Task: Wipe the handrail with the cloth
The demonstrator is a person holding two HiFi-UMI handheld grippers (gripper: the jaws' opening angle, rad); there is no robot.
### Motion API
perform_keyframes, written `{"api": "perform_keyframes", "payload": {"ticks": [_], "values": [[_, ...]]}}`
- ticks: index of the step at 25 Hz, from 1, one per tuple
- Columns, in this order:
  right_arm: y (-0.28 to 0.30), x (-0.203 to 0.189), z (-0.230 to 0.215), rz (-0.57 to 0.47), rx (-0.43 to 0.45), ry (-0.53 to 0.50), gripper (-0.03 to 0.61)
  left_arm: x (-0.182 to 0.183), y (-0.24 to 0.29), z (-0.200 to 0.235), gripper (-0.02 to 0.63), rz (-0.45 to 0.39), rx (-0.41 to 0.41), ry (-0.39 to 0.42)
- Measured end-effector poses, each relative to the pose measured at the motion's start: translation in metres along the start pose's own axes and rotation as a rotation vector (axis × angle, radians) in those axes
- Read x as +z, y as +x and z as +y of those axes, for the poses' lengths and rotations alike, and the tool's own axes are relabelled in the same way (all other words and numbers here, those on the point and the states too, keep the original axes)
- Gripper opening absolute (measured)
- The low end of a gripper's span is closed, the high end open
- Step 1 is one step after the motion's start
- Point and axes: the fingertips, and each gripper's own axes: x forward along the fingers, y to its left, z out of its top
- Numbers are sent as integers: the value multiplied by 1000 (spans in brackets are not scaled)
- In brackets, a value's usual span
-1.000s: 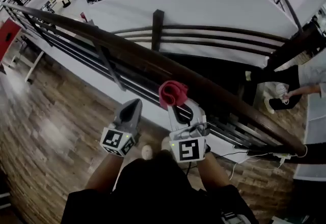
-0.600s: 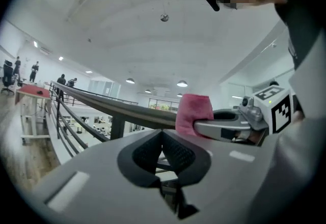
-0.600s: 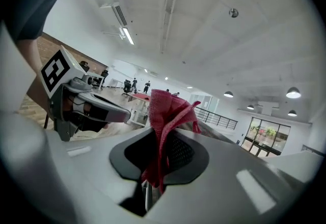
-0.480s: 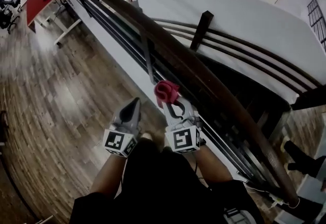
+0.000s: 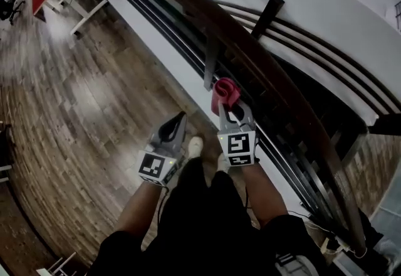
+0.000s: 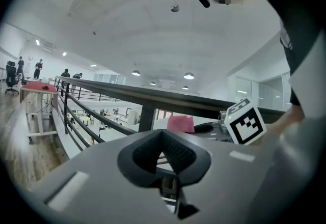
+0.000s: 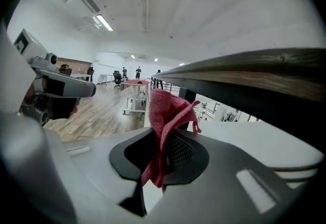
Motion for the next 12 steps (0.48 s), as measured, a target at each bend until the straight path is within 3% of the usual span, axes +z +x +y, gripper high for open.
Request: {"api": "perform_keyframes", "payload": {"ticks": [8, 12], "values": [[57, -12, -37, 81, -125, 148, 44, -11, 35, 32, 0, 60, -79, 0], [77, -34, -49, 125, -162, 280, 44, -26, 45, 35, 0, 86, -111, -32]]}}
